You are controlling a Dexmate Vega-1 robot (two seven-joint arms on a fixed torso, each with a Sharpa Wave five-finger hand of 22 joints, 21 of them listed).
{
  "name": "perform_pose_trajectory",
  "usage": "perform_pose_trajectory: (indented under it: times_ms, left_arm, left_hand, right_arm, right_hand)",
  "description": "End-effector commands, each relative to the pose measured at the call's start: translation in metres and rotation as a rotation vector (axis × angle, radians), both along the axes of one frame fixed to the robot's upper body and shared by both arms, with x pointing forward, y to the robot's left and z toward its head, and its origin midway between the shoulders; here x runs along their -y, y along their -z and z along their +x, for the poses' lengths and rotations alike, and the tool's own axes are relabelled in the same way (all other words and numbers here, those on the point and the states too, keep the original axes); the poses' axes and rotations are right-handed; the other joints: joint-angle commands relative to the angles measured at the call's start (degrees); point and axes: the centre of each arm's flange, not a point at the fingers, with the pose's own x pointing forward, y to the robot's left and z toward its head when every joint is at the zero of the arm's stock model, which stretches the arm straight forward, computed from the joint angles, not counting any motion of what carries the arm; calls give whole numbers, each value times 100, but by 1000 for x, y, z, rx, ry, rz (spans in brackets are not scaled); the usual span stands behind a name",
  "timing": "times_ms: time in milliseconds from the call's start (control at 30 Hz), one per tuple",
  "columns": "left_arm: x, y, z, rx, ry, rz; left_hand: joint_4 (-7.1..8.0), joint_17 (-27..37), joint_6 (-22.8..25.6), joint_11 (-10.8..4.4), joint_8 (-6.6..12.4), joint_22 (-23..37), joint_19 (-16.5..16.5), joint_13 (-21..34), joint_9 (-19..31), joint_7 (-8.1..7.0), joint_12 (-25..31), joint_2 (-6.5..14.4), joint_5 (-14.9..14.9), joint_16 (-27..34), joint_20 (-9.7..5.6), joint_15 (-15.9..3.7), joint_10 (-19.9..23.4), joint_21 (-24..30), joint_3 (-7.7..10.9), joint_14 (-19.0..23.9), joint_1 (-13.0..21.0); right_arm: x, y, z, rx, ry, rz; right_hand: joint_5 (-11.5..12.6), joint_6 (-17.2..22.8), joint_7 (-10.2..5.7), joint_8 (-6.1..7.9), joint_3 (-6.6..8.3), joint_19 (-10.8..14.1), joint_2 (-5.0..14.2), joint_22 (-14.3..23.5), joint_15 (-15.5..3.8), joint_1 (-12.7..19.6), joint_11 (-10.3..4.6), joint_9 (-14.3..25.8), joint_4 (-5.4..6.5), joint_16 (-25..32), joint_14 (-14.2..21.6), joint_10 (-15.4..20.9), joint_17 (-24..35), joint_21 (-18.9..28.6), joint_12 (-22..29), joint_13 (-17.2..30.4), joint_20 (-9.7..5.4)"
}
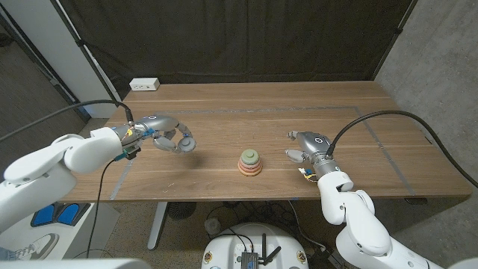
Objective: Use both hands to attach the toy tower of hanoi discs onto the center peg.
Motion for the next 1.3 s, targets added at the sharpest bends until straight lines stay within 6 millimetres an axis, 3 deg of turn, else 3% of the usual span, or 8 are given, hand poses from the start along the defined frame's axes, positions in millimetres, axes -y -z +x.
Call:
perform_pose_trajectory:
  times_ms: [33, 633, 1300]
  left_arm:
    - [12, -16, 9, -18, 56, 32]
    - [41, -31, 21, -9, 166, 70]
    - [83, -33, 31, -44, 299, 118]
  left_hand:
    - [35, 28, 72, -530, -3, 21, 49, 151, 91, -29, -35, 97, 40, -8, -656, -144, 588, 33, 33, 63, 34]
    - [38, 42, 77, -542, -59, 20, 48, 205, 131, -33, -123, 104, 50, -39, -654, -145, 618, 28, 33, 50, 5]
    - [34, 67, 120, -529, -123, 19, 49, 272, 164, -27, -220, 122, 51, -57, -657, -145, 666, 22, 40, 65, -17]
  right_arm:
    - [1, 1, 1, 1, 14, 10]
    - [4, 2, -1, 7, 30, 30]
    - [7, 6, -4, 7, 36, 41]
  right_hand:
    - [43, 32, 2, -12, 39, -7, -8, 7, -228, -16, 30, 25, -1, 36, 14, 10, 34, 2, 31, 12, -248]
    - [42, 34, 1, -17, 54, -8, -4, 3, -228, -36, 12, 26, -12, 32, 8, 33, 25, -7, 39, 16, -247]
    - [41, 35, 0, -21, 69, -3, -4, 8, -228, -55, 28, 27, -19, 46, 19, 31, 35, -7, 35, 17, -247]
